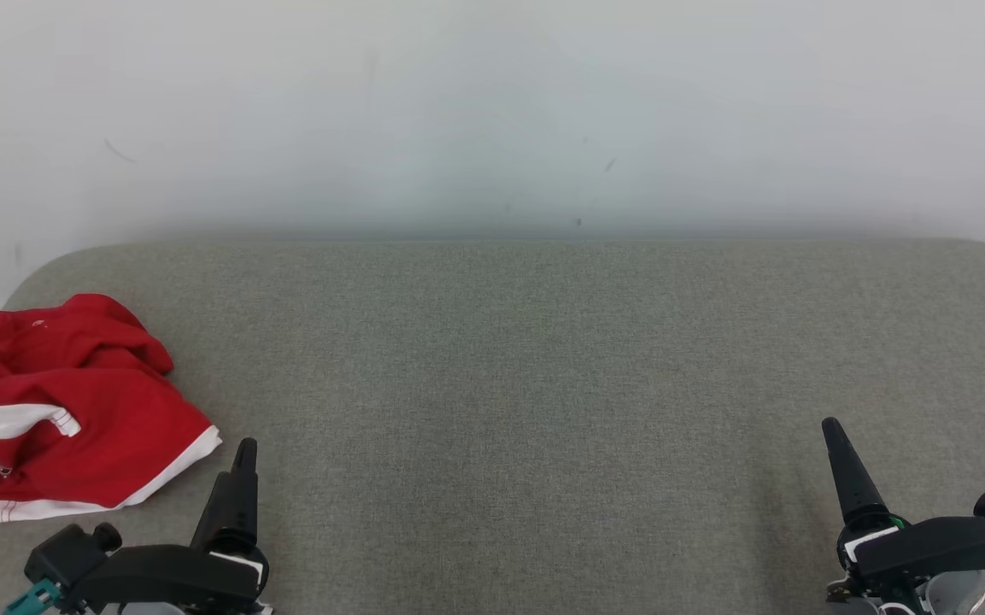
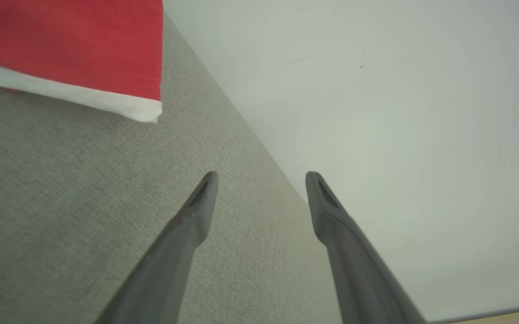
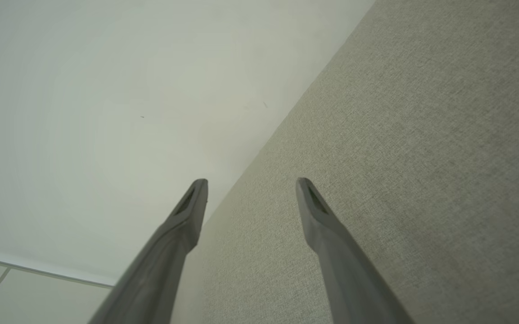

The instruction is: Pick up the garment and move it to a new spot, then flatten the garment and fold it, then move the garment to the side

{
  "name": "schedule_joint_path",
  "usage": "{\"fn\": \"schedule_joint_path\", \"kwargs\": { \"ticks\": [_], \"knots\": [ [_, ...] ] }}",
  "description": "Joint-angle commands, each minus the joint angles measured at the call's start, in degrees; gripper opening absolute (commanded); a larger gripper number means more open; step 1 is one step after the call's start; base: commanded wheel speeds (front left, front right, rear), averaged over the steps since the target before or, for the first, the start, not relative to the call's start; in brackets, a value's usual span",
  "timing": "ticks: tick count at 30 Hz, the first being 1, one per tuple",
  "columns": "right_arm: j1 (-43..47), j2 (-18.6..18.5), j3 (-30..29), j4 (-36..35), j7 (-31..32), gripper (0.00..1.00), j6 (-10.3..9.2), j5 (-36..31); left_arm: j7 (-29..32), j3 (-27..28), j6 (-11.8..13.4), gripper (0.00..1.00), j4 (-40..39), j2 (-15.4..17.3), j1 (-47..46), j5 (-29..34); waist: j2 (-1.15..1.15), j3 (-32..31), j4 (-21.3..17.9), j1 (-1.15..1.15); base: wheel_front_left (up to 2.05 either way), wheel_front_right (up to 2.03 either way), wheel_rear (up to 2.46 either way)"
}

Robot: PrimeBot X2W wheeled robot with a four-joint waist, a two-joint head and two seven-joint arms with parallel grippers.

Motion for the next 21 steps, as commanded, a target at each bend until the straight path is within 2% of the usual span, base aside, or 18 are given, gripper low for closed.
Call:
{"fn": "schedule_joint_path", "kwargs": {
  "ticks": [1, 10, 21],
  "knots": [
    [-0.6, -0.8, 0.1, -0.9, -0.3, 1.0, 0.0, -1.5, -0.4, -0.2, 0.2, 1.0, -1.0, 0.8, -0.8, 1.5, 0.0, 0.0, 0.0, 0.0, 0.0, 0.0, 0.0],
    [0.1, -0.9, 0.0, -3.6, 0.5, 1.0, 0.0, -11.5, -0.9, -3.4, 2.3, 1.0, -2.4, 3.3, -1.4, 8.9, 0.0, 0.1, 0.4, 0.0, 0.0, 0.0, 0.0],
    [0.4, -1.0, 0.3, -5.8, 1.3, 1.0, 0.0, -17.6, -1.7, -6.5, 4.7, 1.0, -3.4, 5.4, -2.4, 16.4, 0.0, 0.6, 0.8, 0.0, 0.0, 0.0, 0.0]
  ]
}}
